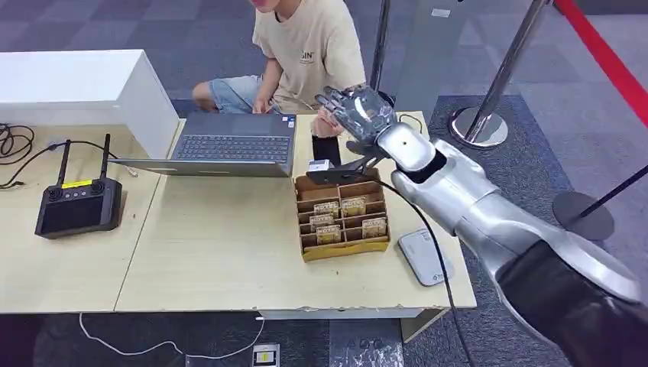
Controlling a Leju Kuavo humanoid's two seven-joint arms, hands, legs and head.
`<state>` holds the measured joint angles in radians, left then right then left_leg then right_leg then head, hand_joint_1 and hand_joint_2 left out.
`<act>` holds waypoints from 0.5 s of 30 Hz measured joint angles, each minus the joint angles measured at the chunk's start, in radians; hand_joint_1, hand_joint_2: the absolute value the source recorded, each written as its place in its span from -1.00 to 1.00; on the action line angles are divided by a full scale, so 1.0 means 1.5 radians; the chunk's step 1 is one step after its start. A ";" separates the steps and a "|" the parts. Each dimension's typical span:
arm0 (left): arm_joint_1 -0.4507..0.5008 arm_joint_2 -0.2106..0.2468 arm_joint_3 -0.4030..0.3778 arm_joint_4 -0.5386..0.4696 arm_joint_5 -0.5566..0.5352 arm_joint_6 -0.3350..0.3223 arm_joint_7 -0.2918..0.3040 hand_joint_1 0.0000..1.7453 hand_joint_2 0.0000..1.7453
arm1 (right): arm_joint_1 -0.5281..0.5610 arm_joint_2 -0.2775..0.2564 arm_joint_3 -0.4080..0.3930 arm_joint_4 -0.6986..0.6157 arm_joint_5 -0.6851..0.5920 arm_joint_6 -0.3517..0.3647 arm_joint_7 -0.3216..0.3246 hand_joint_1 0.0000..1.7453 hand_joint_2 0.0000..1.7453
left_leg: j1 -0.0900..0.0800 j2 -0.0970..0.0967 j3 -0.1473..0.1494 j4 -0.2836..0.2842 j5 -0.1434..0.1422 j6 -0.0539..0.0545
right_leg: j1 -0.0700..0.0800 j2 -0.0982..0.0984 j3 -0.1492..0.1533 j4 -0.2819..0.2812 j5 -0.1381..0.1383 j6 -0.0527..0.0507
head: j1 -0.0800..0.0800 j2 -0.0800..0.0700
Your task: Pass the card to the sensor for recognition and then transmit it.
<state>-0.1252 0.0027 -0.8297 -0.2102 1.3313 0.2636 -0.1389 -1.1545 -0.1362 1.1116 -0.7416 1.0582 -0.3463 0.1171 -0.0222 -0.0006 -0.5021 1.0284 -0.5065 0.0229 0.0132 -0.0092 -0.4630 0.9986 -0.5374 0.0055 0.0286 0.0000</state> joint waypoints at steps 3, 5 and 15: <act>0.001 0.000 0.000 0.000 -0.001 0.002 0.004 -1.00 -1.00 | 0.010 -0.007 -0.008 -0.013 -0.007 -0.025 0.004 -1.00 -1.00 | 0.000 0.000 0.000 0.000 0.000 0.000 | 0.000 0.000 0.000 0.000 0.000 0.000 | 0.000 0.000; 0.002 0.000 0.000 0.001 -0.001 0.002 0.005 -1.00 -1.00 | 0.017 -0.013 -0.016 -0.025 -0.011 -0.038 0.006 -1.00 -1.00 | 0.000 0.000 0.000 0.000 0.000 0.000 | 0.000 0.000 0.000 0.000 0.000 0.000 | 0.000 0.000; 0.015 0.000 0.000 0.002 0.001 0.006 -0.003 -1.00 -1.00 | 0.113 -0.074 -0.096 -0.195 -0.059 -0.080 0.031 -1.00 -1.00 | 0.000 -0.001 0.000 0.000 0.000 0.000 | 0.000 0.000 0.000 0.000 0.000 0.000 | 0.000 0.000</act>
<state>-0.1020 0.0027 -0.8297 -0.2068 1.3333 0.2728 -0.1438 -0.9849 -0.2472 0.9675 -1.0341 0.9701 -0.4669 0.1637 -0.0219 -0.0018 -0.5019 1.0291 -0.5067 0.0231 0.0132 -0.0094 -0.4626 0.9981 -0.5374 0.0056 0.0286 0.0000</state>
